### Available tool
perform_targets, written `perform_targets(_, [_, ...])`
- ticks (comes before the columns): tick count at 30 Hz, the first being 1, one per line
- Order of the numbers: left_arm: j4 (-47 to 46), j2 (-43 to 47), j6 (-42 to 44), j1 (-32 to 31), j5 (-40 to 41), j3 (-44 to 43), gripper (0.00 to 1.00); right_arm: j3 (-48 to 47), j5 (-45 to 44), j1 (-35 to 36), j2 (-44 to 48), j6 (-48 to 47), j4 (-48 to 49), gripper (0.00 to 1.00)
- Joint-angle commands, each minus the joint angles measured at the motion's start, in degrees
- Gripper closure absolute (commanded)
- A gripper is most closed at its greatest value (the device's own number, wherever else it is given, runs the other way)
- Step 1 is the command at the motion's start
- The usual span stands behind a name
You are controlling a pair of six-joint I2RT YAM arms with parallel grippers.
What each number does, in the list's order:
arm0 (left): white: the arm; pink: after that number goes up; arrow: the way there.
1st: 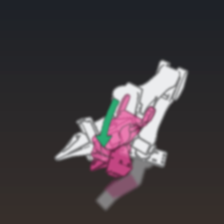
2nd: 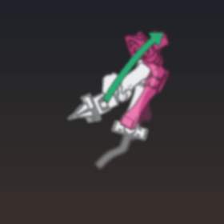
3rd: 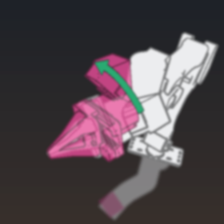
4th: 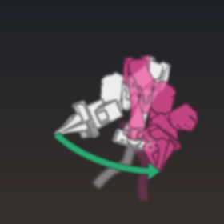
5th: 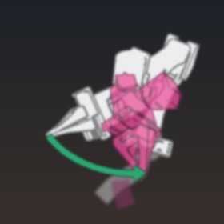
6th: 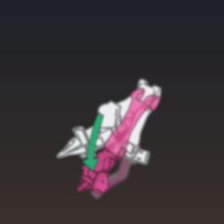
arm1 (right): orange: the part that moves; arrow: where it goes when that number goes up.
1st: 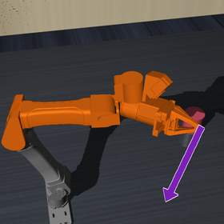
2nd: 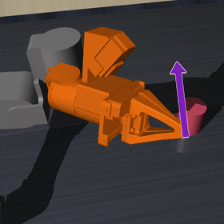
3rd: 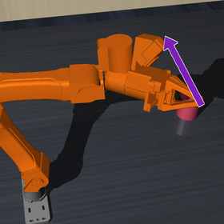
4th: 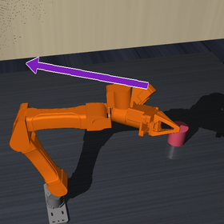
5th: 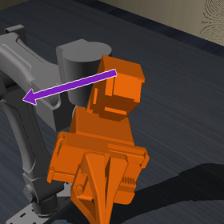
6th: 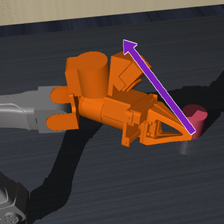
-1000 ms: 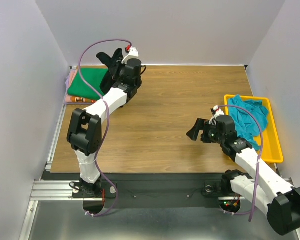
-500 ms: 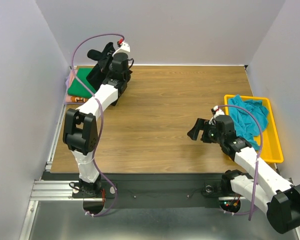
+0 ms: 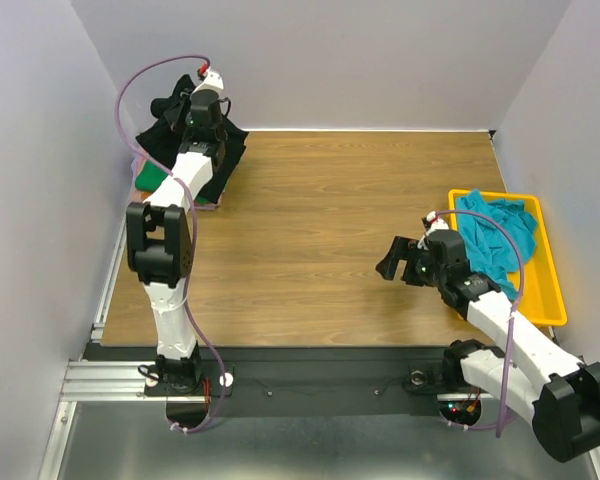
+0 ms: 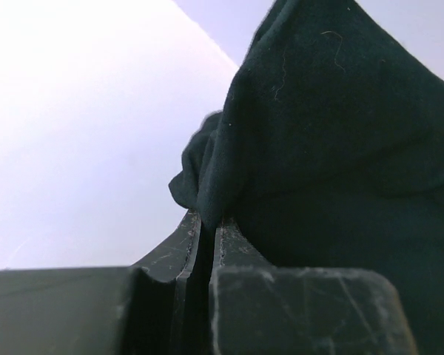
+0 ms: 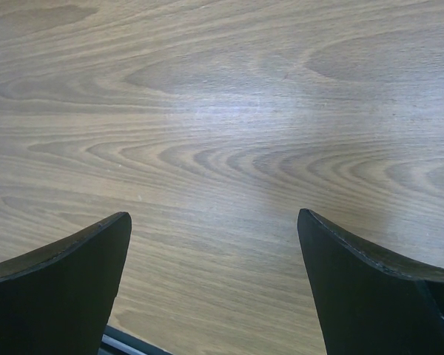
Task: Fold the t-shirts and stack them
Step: Neatly place the folded tshirt to the corner
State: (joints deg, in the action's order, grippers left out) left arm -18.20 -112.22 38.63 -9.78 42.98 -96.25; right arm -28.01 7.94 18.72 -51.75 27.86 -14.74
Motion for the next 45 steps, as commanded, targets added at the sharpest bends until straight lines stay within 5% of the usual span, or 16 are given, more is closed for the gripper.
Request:
perform_targets(1, [-3.5, -6.8, 2.8, 2.3, 3.8, -6.2, 1.0, 0.6, -2.9, 0.0, -1.1, -0.4, 1.6, 0.0])
perform_targets(2, [-3.3, -7.9, 2.5, 2.7, 4.6, -7.7, 1.0, 0.5, -2.9, 0.0, -1.9, -0.3, 1.6, 0.0])
perform_targets(3, [-2.6, -9.8, 1.0, 3.5, 5.5, -9.6, 0.9, 0.4, -2.9, 0.0, -2.4, -0.3, 1.6, 0.0])
perform_targets(5, [-1.9, -11.3, -0.4, 4.5, 7.5, -11.0, 0.6, 0.1, -3.2, 0.0, -3.1, -0.2, 1.6, 0.0])
perform_targets(6, [-1.6, -12.1, -1.8, 4.9, 8.3, -11.8, 0.2, 0.1, -3.2, 0.0, -3.7, -0.1, 1.6, 0.0])
perform_targets(7, [-0.9, -12.4, -2.3, 5.5, 8.3, -12.1, 0.05, 0.1, -3.3, 0.0, -4.1, 0.2, 1.6, 0.0])
perform_targets(8, [-0.6, -12.7, -3.1, 6.3, 10.0, -12.4, 0.02, 0.0, -3.1, 0.0, -4.6, 0.1, 1.6, 0.0])
perform_targets(16, [7.3, -6.6, -16.6, 7.2, 7.1, -12.6, 0.02, -0.8, -2.1, 0.0, -4.1, 0.8, 1.6, 0.0])
perform_targets(24, [27.5, 9.3, -45.3, 5.5, -19.6, -14.8, 0.02, -1.2, -2.8, 0.0, -0.5, 2.7, 1.4, 0.0])
perform_targets(29, [22.6, 24.2, -57.1, -0.7, -29.2, 4.0, 0.02, -1.5, -5.6, 0.0, 3.4, 4.8, 0.9, 0.0])
perform_targets(36, [14.9, 45.1, -69.2, -21.6, -22.2, 37.6, 0.02, 0.8, -9.9, 0.1, 10.1, 8.0, 0.3, 0.0])
perform_targets(41, [15.8, 55.8, -79.5, -26.9, -19.5, 57.9, 0.02, 3.4, -11.1, 0.0, 14.7, 7.6, 0.0, 0.0])
perform_targets(45, [17.9, 60.0, -81.3, -27.2, -18.5, 62.6, 0.02, 5.0, -11.9, 0.1, 16.2, 7.1, -0.1, 0.0])
